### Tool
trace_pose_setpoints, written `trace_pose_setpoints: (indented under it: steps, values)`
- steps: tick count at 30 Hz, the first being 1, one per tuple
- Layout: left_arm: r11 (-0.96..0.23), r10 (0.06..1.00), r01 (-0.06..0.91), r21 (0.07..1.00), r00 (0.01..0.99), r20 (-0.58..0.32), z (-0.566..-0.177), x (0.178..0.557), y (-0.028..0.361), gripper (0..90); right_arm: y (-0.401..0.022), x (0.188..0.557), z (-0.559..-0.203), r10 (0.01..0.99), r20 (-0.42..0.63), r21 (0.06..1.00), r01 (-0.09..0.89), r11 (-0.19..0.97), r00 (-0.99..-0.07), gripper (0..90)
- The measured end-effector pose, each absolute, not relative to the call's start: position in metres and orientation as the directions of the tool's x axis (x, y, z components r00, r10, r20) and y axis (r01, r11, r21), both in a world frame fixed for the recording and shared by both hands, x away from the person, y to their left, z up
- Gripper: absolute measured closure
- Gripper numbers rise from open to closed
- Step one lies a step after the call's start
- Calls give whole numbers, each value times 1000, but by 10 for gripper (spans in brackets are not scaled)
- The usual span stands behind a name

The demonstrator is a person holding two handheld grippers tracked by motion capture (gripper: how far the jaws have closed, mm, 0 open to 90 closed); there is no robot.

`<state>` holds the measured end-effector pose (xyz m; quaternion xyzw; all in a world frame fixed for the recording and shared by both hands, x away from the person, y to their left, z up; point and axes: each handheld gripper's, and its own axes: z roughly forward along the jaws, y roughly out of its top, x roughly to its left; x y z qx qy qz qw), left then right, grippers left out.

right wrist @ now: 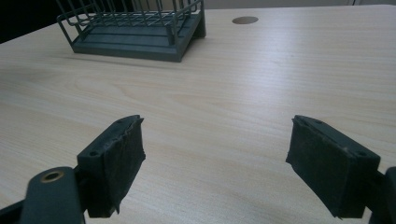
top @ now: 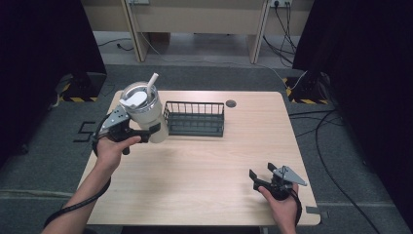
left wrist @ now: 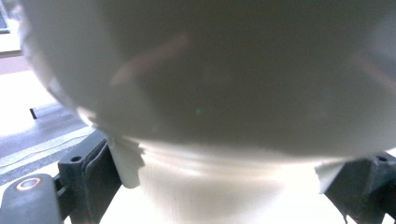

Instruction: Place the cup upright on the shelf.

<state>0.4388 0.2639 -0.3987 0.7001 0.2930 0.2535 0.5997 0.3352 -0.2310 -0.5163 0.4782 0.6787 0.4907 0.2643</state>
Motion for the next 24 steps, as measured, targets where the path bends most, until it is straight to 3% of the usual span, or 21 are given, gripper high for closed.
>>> trace_pose_setpoints:
  steps: [24]
  values:
    - [-114, 701, 102, 988, 713, 7, -389, 450, 248, 99, -231, 335, -516, 909, 111, 919, 390, 61, -403, 189]
